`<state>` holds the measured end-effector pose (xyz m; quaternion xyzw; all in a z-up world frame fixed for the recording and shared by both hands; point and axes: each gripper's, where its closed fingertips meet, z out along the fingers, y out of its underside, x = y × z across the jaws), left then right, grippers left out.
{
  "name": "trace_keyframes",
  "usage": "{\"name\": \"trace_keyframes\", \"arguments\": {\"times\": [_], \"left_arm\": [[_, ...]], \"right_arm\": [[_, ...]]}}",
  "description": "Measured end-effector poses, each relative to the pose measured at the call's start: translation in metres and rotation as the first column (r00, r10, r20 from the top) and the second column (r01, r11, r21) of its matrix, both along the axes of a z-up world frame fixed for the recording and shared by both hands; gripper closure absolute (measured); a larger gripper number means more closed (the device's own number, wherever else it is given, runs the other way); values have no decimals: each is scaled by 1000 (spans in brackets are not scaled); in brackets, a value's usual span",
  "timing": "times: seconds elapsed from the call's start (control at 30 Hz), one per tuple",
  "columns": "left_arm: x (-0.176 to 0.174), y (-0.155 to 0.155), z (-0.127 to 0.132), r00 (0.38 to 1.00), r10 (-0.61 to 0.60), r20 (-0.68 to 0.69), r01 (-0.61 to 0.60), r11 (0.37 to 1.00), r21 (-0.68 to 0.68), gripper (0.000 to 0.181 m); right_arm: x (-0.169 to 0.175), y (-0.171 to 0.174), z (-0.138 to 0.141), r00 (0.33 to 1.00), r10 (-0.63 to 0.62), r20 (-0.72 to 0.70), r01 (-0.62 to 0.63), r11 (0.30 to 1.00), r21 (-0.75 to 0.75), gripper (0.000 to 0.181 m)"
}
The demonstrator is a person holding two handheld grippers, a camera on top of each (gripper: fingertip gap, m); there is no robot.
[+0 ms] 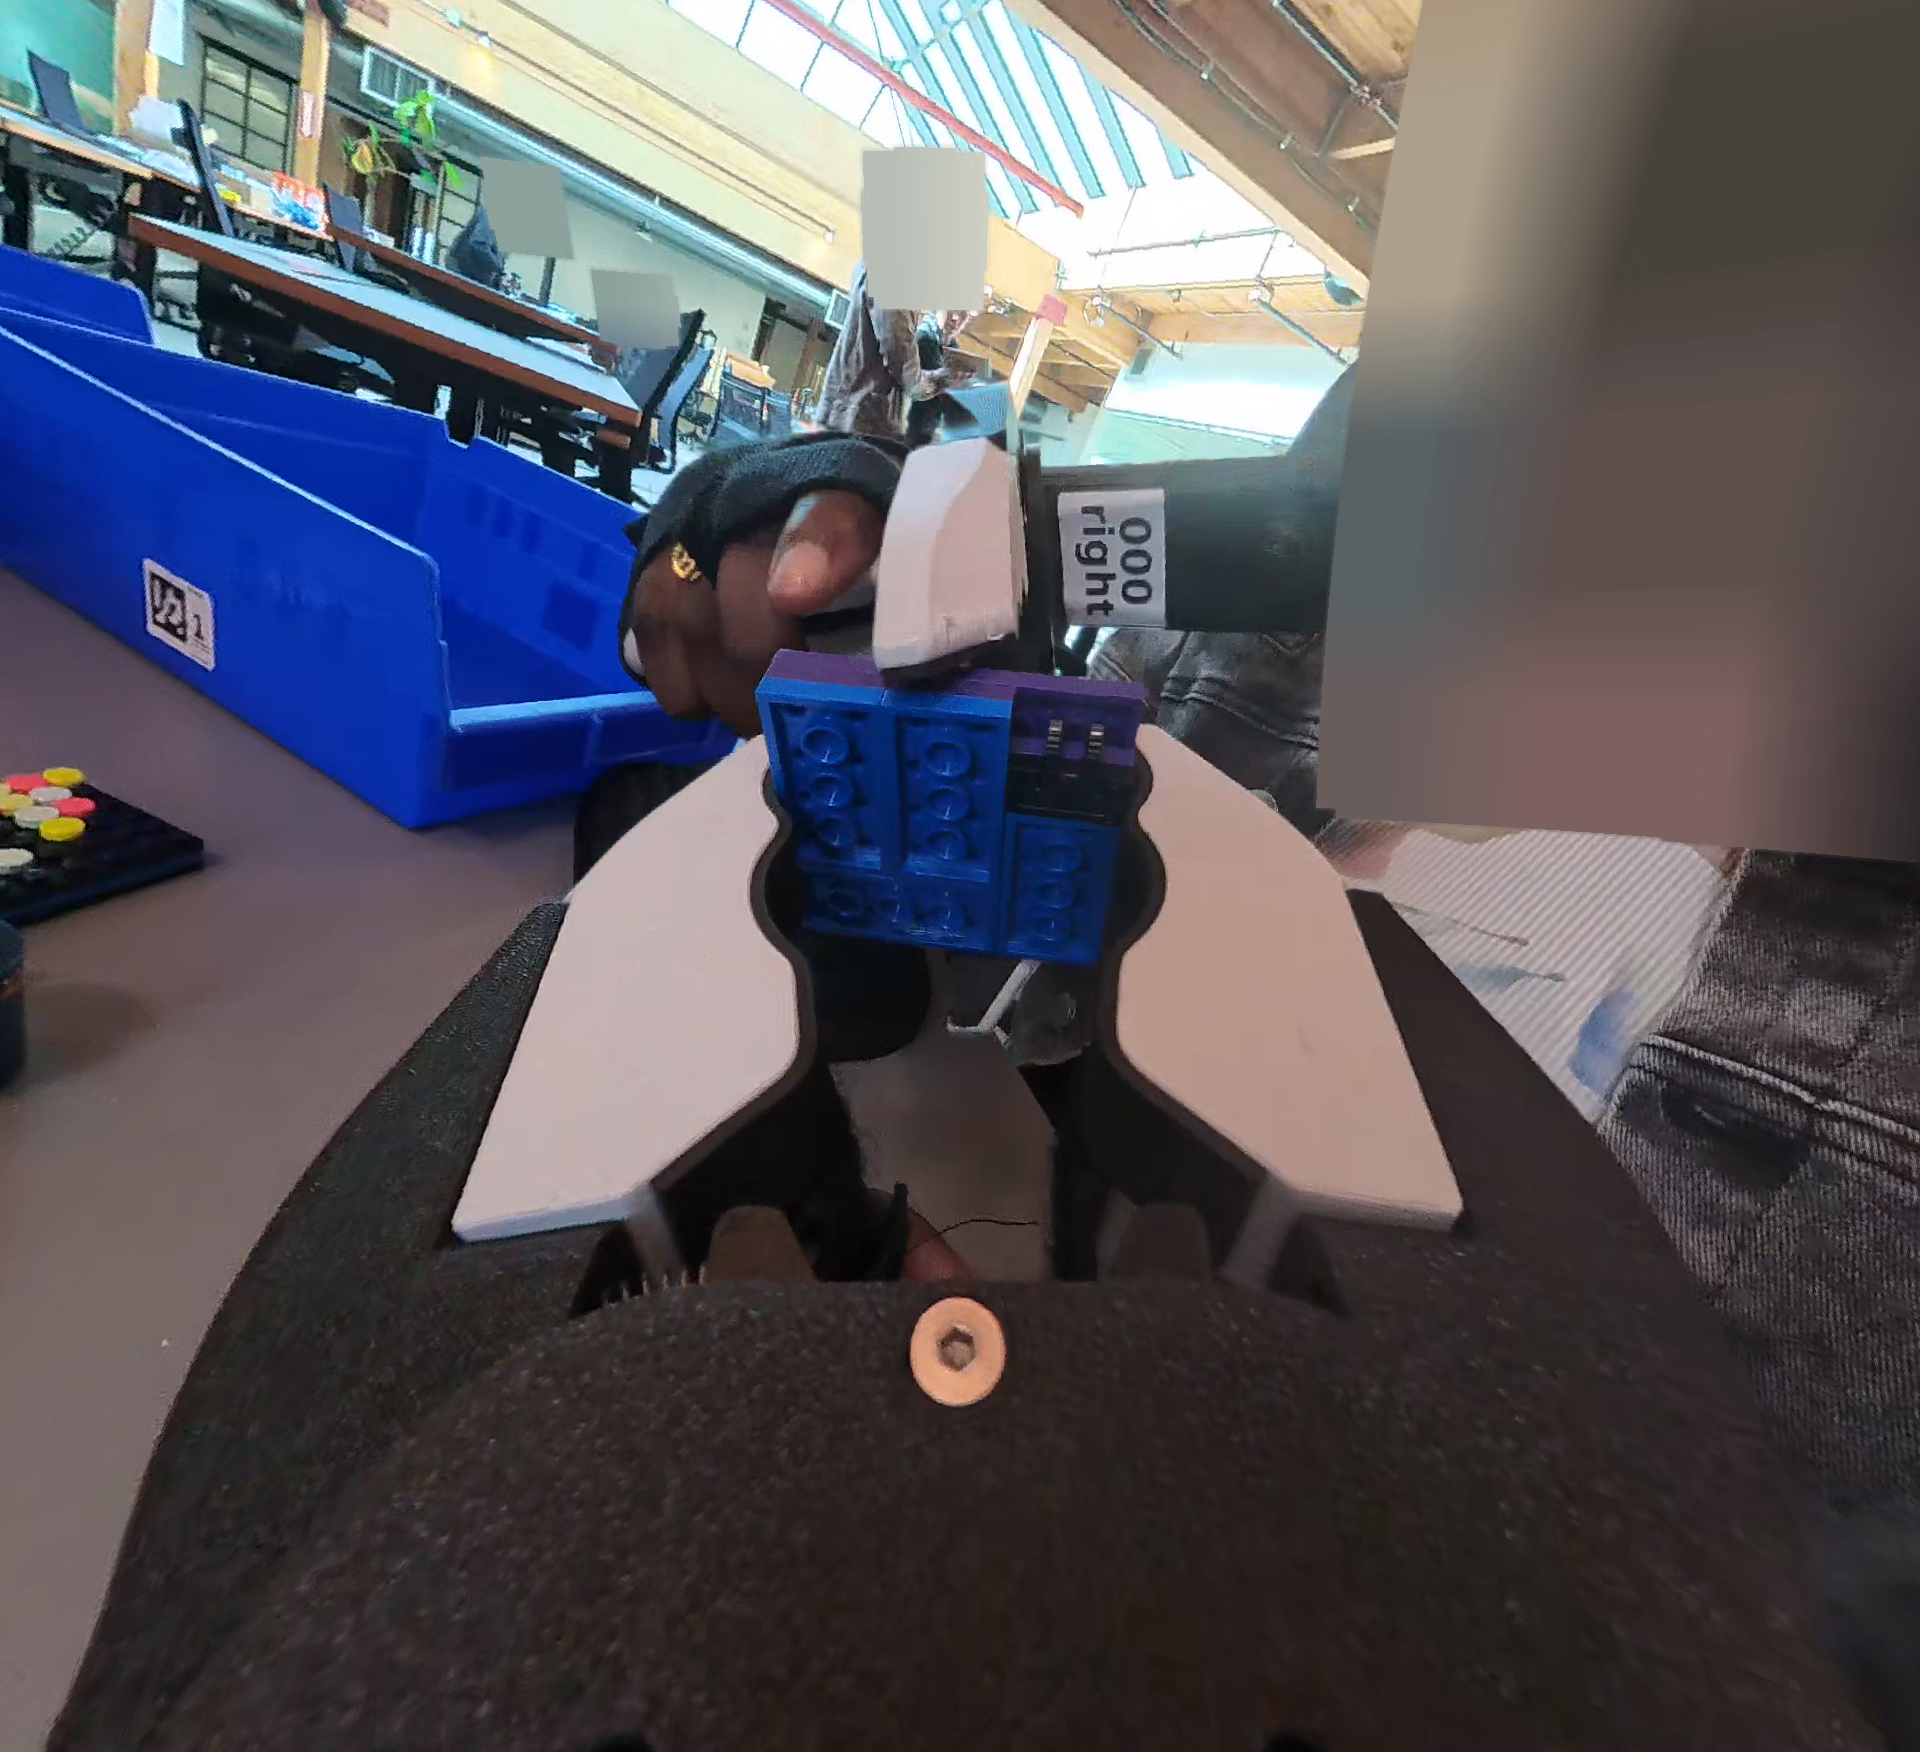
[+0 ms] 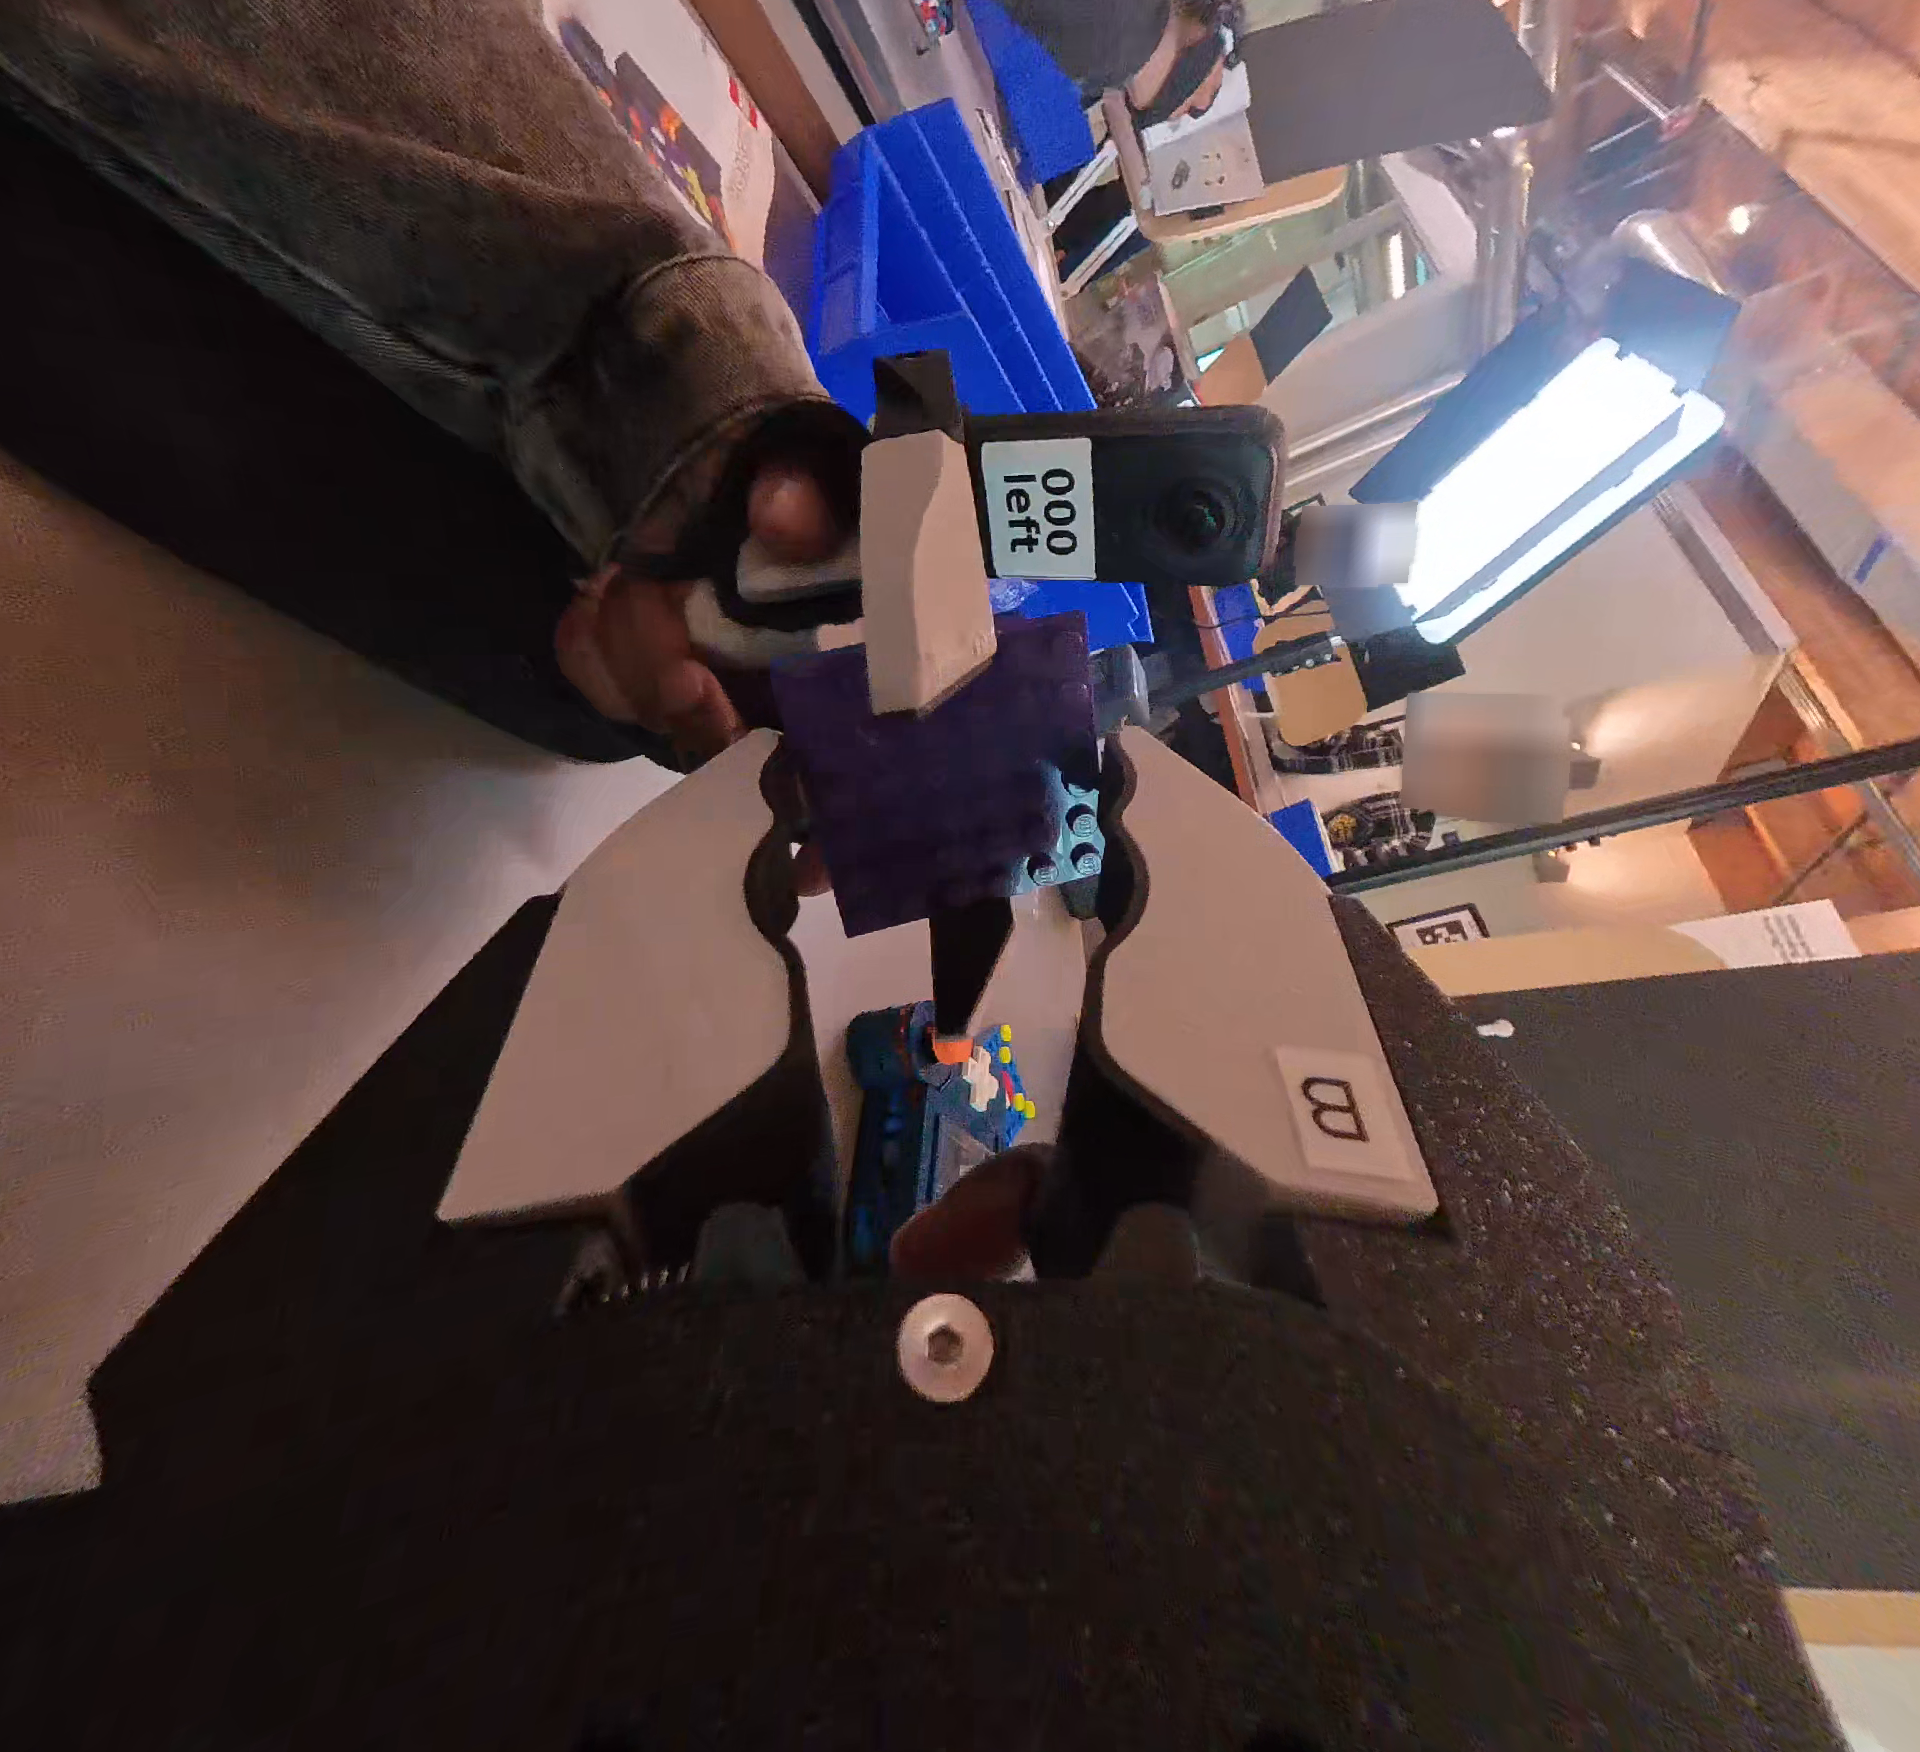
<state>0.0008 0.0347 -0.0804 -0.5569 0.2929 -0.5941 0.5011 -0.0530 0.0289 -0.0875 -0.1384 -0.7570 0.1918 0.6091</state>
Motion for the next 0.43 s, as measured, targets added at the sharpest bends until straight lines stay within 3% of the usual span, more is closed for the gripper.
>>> {"name": "trace_keyframes", "arguments": {"times": [0.1,0.17,0.2,0.27,0.3,0.33,0.37,0.43], "left_arm": [[-3,4,4,998,55,-4,-55,997,49,115],[-13,9,13,984,179,-1,-176,968,181,110],[-20,13,18,961,276,-2,-265,923,278,112],[-31,16,28,877,481,14,-422,755,502,116],[-34,16,31,831,556,22,-460,665,589,117],[-32,15,31,809,587,11,-459,621,635,116],[-28,15,29,809,588,-14,-441,621,648,116],[-22,16,25,813,581,-40,-419,632,652,115]], "right_arm": [[4,4,3,999,8,-34,-15,977,-214,126],[12,9,18,994,39,-101,-86,847,-525,126],[16,13,24,991,60,-120,-127,713,-689,126],[22,24,32,981,122,-148,-182,342,-922,127],[26,26,33,970,185,-158,-186,148,-971,126],[27,28,32,958,235,-165,-168,-11,-986,127],[28,29,30,946,273,-175,-145,-125,-981,127],[31,26,27,913,354,-202,-105,-274,-956,125]]}}
